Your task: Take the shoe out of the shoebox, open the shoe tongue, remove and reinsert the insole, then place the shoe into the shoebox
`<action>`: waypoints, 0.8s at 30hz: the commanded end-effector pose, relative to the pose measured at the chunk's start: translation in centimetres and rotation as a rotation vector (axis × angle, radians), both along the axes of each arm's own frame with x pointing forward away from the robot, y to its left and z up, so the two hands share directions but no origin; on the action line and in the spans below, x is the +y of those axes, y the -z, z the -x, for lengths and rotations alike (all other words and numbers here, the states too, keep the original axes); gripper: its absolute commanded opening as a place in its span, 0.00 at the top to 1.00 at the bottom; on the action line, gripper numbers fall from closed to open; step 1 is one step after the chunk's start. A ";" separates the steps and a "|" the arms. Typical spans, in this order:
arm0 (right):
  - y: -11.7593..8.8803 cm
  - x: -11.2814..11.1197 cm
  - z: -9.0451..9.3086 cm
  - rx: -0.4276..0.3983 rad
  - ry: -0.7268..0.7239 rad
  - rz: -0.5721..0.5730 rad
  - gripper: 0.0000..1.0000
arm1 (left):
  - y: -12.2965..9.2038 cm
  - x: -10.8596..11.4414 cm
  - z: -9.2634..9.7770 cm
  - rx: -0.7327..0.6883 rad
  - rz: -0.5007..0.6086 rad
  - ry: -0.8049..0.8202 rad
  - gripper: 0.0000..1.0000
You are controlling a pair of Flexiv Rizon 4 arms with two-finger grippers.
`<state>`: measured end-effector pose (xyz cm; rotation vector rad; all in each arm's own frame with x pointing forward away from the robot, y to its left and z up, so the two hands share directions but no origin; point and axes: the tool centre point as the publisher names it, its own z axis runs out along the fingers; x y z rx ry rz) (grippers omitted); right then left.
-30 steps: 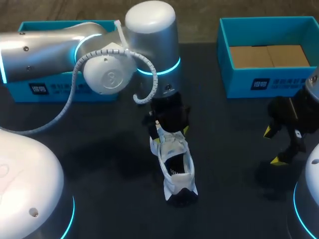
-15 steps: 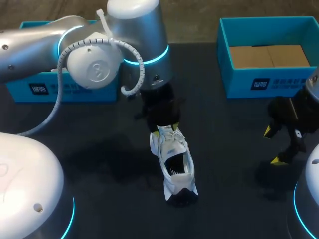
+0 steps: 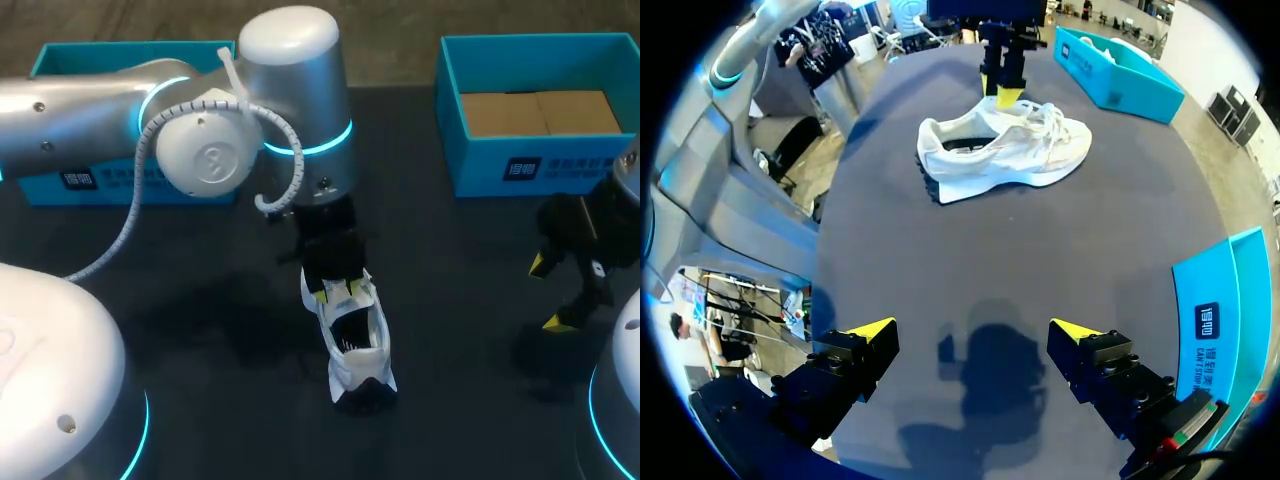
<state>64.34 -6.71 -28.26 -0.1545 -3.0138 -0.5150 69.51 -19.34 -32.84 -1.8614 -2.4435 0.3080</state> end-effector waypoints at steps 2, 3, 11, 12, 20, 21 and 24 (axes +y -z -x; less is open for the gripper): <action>0.1 0.0 0.1 -0.003 0.001 0.002 0.00 | 2.2 -1.6 0.1 0.024 -0.029 0.015 0.61; 0.1 0.0 0.1 -0.003 0.001 0.002 0.00 | 2.4 -1.7 0.2 0.026 -0.032 0.017 0.61; 0.1 0.0 0.1 -0.003 0.001 0.002 0.00 | 0.1 -1.1 0.5 -0.003 0.008 0.019 0.61; 0.1 0.0 0.1 -0.003 0.001 0.002 0.00 | -0.1 -1.1 0.5 -0.006 0.010 0.019 0.61; 0.1 0.0 0.1 -0.003 0.001 0.002 0.00 | 2.1 -1.9 1.0 0.024 -0.026 0.026 0.61; 0.1 0.0 0.1 -0.003 0.001 0.002 0.00 | 2.4 -2.0 1.0 0.027 -0.032 0.020 0.60; 0.1 0.0 0.1 -0.003 0.001 0.002 0.00 | 2.9 -2.1 0.9 0.036 -0.036 0.011 0.61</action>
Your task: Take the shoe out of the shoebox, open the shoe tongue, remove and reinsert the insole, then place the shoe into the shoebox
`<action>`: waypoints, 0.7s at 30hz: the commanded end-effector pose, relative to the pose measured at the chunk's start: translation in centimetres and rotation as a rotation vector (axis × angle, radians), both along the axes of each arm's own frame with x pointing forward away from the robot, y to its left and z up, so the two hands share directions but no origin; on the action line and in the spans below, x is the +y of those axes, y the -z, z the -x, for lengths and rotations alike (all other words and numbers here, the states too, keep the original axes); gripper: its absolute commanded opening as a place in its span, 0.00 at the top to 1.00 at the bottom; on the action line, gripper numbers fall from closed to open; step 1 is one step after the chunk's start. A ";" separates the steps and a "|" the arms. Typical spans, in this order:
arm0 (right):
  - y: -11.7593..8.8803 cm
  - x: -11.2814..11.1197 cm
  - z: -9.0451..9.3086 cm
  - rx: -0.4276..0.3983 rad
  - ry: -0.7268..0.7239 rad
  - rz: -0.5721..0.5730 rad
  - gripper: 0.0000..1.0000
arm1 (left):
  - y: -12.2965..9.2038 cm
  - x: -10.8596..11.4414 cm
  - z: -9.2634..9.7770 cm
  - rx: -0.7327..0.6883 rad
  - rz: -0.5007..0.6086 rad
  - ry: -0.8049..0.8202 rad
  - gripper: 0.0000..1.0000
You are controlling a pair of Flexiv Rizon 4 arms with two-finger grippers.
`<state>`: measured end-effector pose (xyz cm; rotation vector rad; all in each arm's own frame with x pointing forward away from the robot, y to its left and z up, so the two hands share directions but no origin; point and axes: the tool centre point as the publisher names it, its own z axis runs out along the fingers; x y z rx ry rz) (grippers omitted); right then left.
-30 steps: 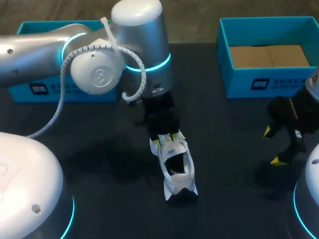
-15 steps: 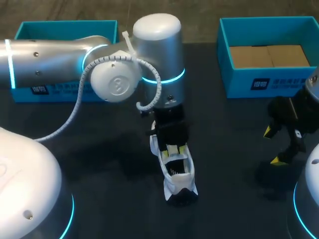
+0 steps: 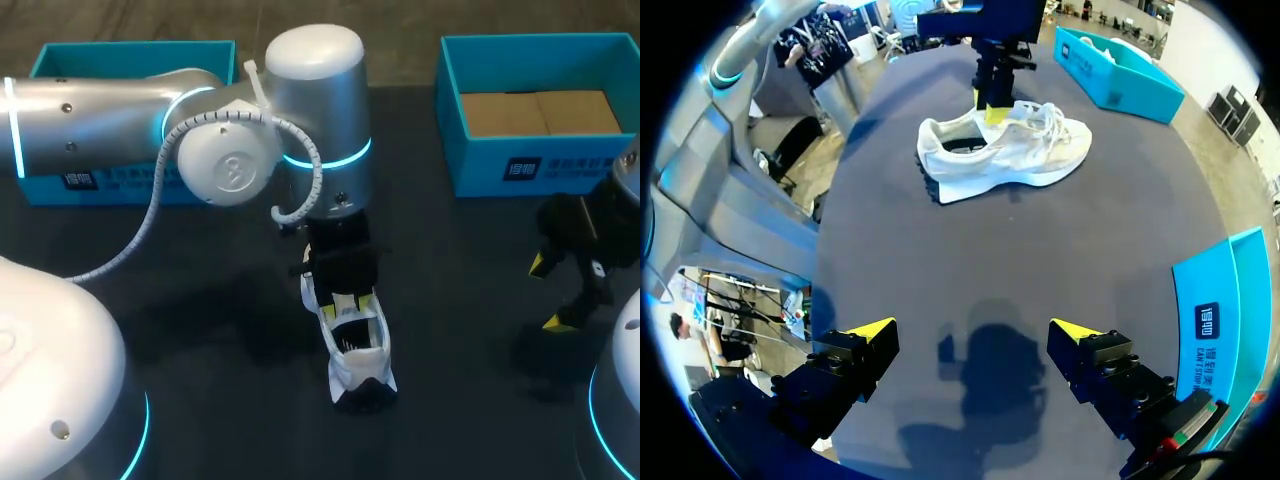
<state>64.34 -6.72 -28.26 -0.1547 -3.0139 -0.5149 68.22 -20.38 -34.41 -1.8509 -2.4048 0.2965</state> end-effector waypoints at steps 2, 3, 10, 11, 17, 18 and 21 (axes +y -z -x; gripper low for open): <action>0.1 0.0 0.1 -0.002 0.001 0.001 0.00 | 1.1 -0.9 -0.3 0.010 -0.005 -0.008 0.60; 0.1 0.0 0.1 -0.002 0.001 0.001 0.00 | 0.7 -0.8 -0.3 0.005 0.002 -0.009 0.60; 0.1 0.0 0.1 -0.002 0.001 0.001 0.00 | -3.2 0.2 -0.3 -0.040 0.035 -0.047 0.57; 0.1 0.0 0.1 -0.002 0.001 0.001 0.00 | -3.7 0.4 -0.3 -0.047 0.036 -0.060 0.56; 0.1 0.0 0.1 -0.002 0.001 0.001 0.00 | -6.0 1.1 0.0 -0.035 -0.005 -0.190 0.00; 0.1 0.0 0.1 -0.002 0.001 0.001 0.00 | -6.2 1.2 0.1 -0.035 -0.021 -0.225 0.00; 0.1 0.0 0.1 -0.002 0.001 0.001 0.00 | -6.8 1.5 0.8 -0.073 -0.096 -0.243 0.00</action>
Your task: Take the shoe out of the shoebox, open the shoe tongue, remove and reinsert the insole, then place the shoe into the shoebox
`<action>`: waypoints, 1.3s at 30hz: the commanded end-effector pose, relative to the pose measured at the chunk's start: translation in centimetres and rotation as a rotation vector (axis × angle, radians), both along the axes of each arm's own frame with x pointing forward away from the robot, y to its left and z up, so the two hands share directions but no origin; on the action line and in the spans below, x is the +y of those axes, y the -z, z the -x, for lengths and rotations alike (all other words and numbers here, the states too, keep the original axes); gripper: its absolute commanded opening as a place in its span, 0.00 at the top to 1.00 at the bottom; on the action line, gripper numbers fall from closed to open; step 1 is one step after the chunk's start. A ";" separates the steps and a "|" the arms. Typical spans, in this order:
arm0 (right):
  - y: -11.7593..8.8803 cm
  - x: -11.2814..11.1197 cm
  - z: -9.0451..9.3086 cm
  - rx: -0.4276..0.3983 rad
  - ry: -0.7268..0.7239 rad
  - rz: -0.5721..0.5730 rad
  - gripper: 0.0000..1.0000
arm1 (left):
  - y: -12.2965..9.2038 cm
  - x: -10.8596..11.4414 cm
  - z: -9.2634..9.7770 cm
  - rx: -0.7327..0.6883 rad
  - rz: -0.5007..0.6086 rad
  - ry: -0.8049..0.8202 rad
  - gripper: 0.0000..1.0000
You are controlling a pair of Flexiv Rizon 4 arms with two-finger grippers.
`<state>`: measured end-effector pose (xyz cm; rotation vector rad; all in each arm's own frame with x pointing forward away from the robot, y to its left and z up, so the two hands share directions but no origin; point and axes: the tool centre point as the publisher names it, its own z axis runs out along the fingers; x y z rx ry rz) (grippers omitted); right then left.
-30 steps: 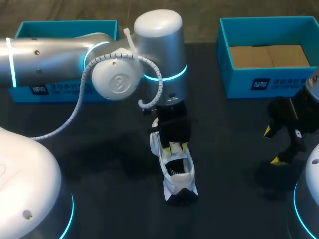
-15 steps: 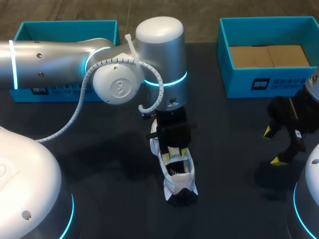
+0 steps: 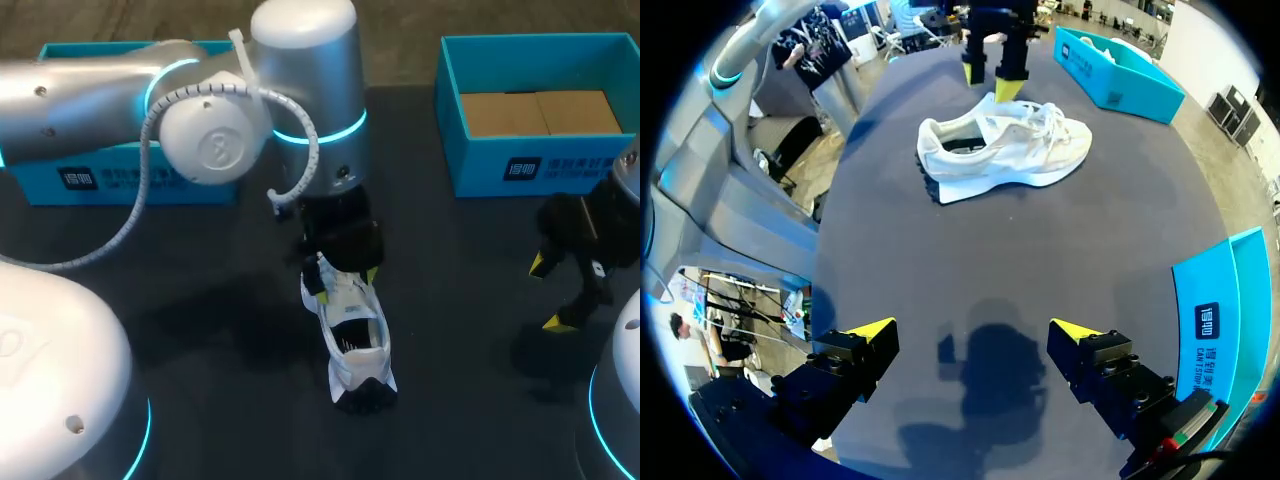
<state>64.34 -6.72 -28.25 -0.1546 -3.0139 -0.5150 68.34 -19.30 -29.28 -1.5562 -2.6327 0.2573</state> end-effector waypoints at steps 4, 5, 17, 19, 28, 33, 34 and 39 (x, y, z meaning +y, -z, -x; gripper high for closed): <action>0.1 0.0 0.1 -0.002 0.001 0.001 0.00 | -1.7 0.5 0.9 -0.045 -0.070 -0.001 0.00; 0.1 0.0 0.1 -0.002 0.001 0.001 0.00 | -1.7 0.5 0.9 -0.045 -0.070 -0.001 0.00; 0.1 0.0 0.1 -0.002 0.001 0.001 0.00 | -1.8 0.2 1.6 -0.048 -0.095 -0.102 0.00; 0.1 0.0 0.1 -0.002 0.001 0.001 0.00 | -2.0 0.4 2.4 -0.045 -0.100 -0.146 0.00; 0.1 0.0 0.1 -0.002 0.001 0.001 0.00 | -2.9 0.8 5.7 0.129 -0.148 -0.552 0.00; 0.1 0.0 0.1 -0.002 0.001 0.001 0.00 | -2.1 -0.1 7.0 0.152 -0.240 -0.984 0.00; 0.1 0.0 0.1 -0.002 0.001 0.001 0.00 | -2.1 -0.1 7.0 0.152 -0.240 -0.984 0.00; 0.1 0.0 0.1 -0.002 0.001 0.001 0.00 | -2.1 -0.1 7.0 0.152 -0.240 -0.984 0.00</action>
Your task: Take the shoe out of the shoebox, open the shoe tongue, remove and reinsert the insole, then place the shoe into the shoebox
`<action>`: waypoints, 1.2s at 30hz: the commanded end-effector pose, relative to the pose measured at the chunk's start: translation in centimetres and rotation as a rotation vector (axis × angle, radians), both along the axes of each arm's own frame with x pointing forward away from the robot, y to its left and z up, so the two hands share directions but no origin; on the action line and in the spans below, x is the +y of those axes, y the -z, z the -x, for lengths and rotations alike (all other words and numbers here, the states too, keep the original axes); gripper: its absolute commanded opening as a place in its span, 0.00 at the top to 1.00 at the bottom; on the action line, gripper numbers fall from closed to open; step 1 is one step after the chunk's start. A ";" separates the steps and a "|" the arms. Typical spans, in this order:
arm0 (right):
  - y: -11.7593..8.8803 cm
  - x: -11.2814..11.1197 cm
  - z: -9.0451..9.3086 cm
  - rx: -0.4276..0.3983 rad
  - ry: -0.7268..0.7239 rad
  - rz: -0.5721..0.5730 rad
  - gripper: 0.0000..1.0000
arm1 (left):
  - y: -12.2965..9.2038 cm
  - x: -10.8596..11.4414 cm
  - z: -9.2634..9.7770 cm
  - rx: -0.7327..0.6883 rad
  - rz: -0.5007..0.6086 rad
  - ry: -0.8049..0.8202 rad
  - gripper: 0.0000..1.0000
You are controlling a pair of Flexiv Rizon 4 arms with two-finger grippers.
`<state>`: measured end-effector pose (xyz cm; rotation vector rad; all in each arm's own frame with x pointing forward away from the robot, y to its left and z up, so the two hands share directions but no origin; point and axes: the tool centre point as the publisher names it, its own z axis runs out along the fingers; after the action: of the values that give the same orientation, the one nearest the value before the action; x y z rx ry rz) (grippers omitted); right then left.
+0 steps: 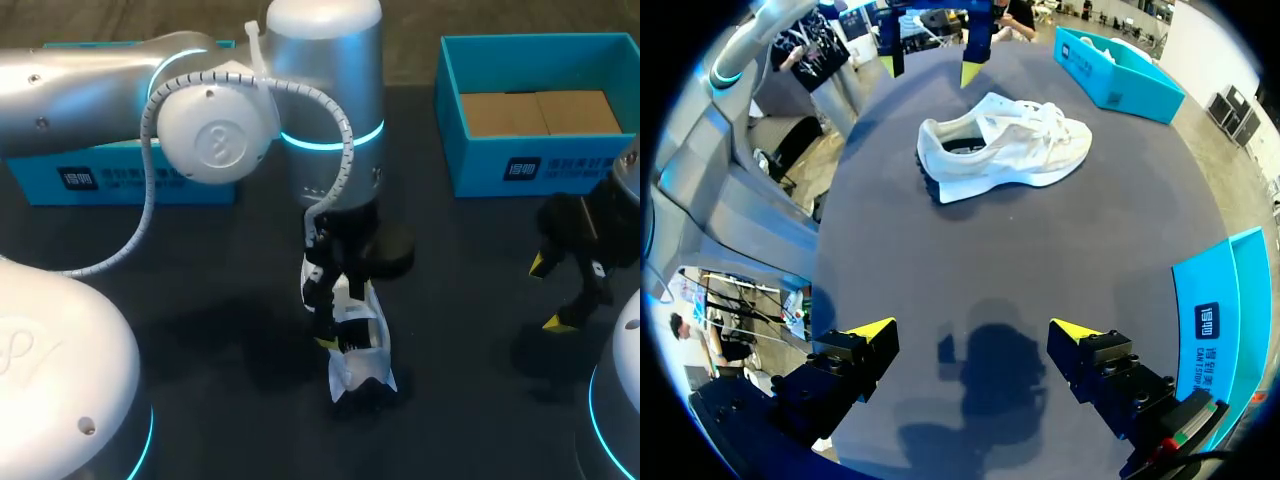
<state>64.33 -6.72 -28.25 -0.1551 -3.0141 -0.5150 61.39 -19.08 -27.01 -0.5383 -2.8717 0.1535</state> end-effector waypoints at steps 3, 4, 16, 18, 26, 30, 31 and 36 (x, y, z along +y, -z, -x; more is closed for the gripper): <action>0.1 0.0 0.1 -0.002 0.000 0.001 0.00 | 0.2 -0.3 0.1 0.014 -0.084 -0.304 0.00; 0.1 0.0 0.1 -0.002 0.000 0.001 0.00 | 0.2 -0.3 0.1 0.014 -0.084 -0.304 0.00; 0.1 0.0 0.1 -0.002 0.000 0.001 0.00 | 2.6 -1.0 2.7 0.001 -0.082 -0.366 0.00; 0.1 0.0 0.1 -0.002 0.000 0.001 0.00 | 3.2 -1.3 3.1 -0.011 -0.088 -0.372 0.00; 0.1 0.0 0.1 -0.002 0.000 0.001 0.00 | 5.1 -1.5 3.2 0.009 -0.094 -0.421 0.00; 0.1 0.0 0.1 -0.002 0.000 0.001 0.00 | 6.3 -1.9 3.1 0.010 -0.110 -0.435 0.00; 0.1 0.0 0.1 -0.002 0.000 0.001 0.00 | 6.6 -2.0 3.1 0.018 -0.117 -0.432 0.00; 0.1 0.0 0.1 -0.002 0.000 0.001 0.00 | 7.7 -2.4 3.1 0.019 -0.108 -0.433 0.00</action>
<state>64.33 -6.72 -28.25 -0.1551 -3.0141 -0.5150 58.40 -20.72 -33.63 0.1111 -2.9180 0.0732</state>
